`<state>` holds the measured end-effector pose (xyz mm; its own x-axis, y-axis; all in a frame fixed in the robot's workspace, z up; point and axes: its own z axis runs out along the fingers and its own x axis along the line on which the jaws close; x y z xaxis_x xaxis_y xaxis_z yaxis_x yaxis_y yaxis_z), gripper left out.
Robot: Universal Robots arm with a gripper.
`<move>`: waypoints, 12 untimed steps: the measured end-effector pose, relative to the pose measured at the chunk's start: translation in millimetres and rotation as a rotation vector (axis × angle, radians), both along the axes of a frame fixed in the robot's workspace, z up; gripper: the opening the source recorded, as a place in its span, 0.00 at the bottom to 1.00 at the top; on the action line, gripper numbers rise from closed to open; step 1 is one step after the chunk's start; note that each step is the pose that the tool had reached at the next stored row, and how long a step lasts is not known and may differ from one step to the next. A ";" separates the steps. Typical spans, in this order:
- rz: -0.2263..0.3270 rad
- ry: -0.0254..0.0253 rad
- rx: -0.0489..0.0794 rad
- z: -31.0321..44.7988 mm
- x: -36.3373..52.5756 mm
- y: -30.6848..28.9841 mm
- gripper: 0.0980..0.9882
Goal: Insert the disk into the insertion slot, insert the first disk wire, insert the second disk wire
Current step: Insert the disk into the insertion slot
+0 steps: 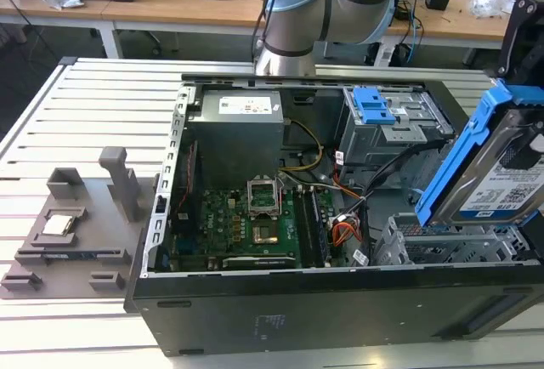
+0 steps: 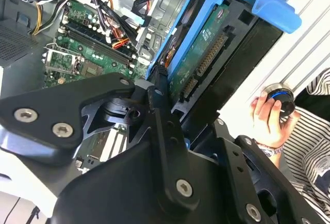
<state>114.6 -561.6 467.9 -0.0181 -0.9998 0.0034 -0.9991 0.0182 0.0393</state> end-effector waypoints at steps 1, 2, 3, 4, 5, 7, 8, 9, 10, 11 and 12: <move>0.000 0.0000 0.000 -0.9 0.0 0.0 0.30; 0.000 0.0000 0.000 -2.0 0.0 0.0 0.30; 0.000 0.0000 0.000 -5.4 0.0 0.0 0.30; 0.000 0.0000 0.000 -7.9 -0.2 0.0 0.30; 0.000 0.0000 0.000 -9.6 -0.2 0.2 0.30; 0.000 0.0000 0.000 -13.0 -0.2 3.6 0.30; 0.000 0.0000 0.000 -14.2 -0.2 5.8 0.30; 0.000 0.0000 0.000 -16.3 -0.2 7.9 0.30; 0.000 0.0000 0.000 -17.3 -0.2 8.3 0.30; 0.000 0.0000 0.000 -18.3 -0.3 8.7 0.30; 0.001 0.0000 0.000 -20.9 -0.3 9.4 0.30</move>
